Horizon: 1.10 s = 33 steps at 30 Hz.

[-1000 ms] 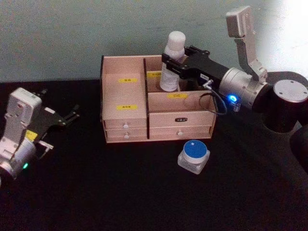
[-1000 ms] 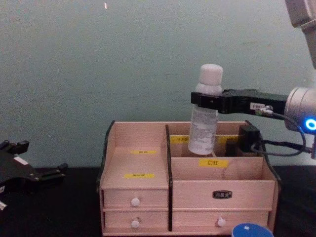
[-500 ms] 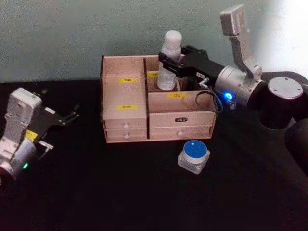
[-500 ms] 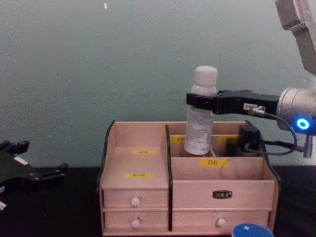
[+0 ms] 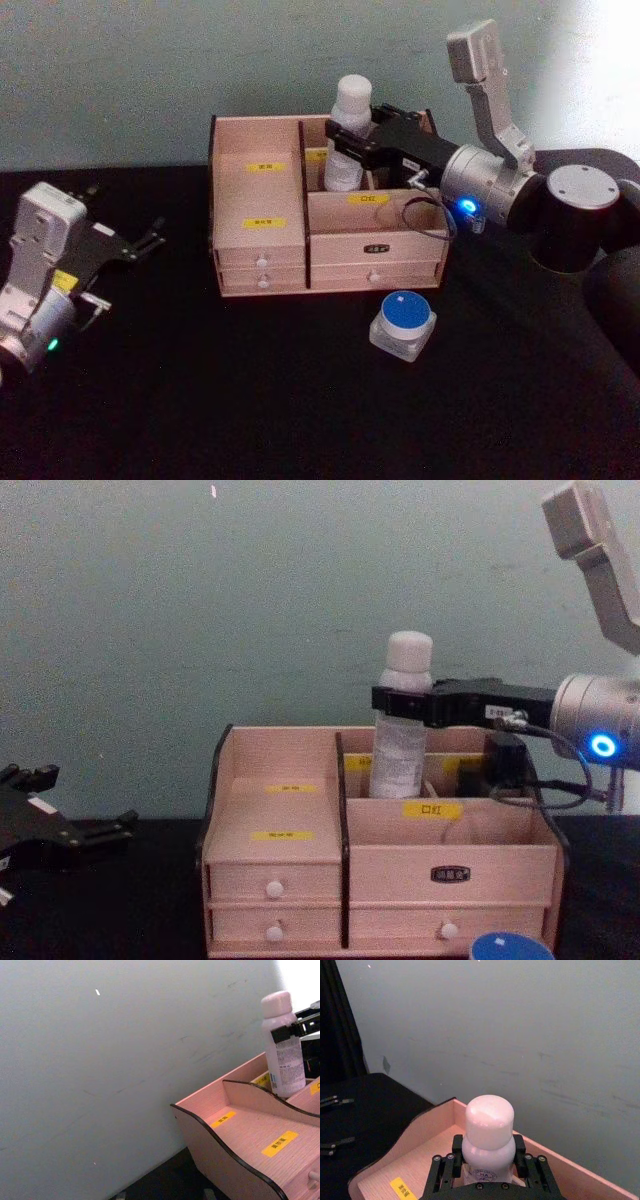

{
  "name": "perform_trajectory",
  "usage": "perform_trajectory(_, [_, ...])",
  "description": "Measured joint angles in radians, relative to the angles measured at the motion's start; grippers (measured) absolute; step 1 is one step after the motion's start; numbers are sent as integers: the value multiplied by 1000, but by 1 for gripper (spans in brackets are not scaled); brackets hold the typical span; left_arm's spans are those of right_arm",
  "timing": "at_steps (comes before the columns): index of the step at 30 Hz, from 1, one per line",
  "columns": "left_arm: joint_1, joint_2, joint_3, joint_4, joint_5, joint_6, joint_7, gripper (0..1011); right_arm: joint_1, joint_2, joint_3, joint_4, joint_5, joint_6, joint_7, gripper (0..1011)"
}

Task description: Pick up the facial cleanser and watermelon frost from the table and place them into the tiered storage box.

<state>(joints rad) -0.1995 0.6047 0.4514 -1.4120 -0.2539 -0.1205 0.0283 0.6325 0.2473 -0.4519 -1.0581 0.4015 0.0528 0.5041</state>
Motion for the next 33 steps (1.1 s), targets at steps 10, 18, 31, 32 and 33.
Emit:
perform_trajectory(10, [0,0,0,0,0,0,0,1001,1,-11,-2,34,-7,3,-1,590])
perform_trajectory(18, [0,0,0,0,0,0,0,1001,1,-19,-2,55,-15,4,-3,590])
perform_trajectory(31, [0,0,0,0,0,0,0,1001,-1,-26,-3,73,-33,0,-5,590])
perform_trajectory(32, [0,0,0,0,0,0,0,1001,-2,-26,-4,73,-36,-2,-6,590])
perform_trajectory(33, [0,0,0,0,0,0,0,1001,-2,-26,-4,73,-38,-3,-6,590])
